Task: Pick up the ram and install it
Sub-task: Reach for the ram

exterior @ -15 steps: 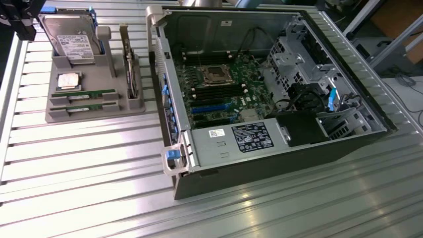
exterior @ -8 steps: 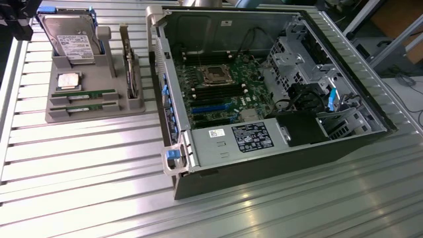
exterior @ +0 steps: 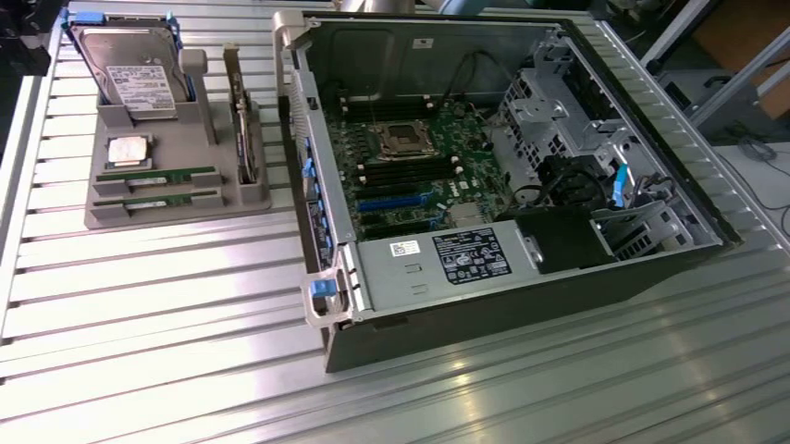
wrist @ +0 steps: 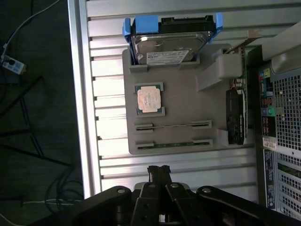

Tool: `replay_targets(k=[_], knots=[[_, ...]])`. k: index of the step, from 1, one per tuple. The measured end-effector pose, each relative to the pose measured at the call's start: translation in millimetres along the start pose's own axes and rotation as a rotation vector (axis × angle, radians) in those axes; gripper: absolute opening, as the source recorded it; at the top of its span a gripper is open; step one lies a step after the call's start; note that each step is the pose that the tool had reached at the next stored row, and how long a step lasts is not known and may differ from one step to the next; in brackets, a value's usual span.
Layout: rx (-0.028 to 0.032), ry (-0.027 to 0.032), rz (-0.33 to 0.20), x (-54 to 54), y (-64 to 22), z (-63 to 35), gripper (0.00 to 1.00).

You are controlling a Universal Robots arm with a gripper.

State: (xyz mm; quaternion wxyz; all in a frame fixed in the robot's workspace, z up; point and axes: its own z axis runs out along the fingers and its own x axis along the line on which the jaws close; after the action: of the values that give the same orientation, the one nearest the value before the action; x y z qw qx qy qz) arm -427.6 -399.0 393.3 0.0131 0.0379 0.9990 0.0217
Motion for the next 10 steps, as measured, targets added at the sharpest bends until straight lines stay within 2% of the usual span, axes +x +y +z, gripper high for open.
replay_targets(k=[10], knots=[[0.0001,0.0001,0.0,9.6,-0.7,-0.3,0.11]])
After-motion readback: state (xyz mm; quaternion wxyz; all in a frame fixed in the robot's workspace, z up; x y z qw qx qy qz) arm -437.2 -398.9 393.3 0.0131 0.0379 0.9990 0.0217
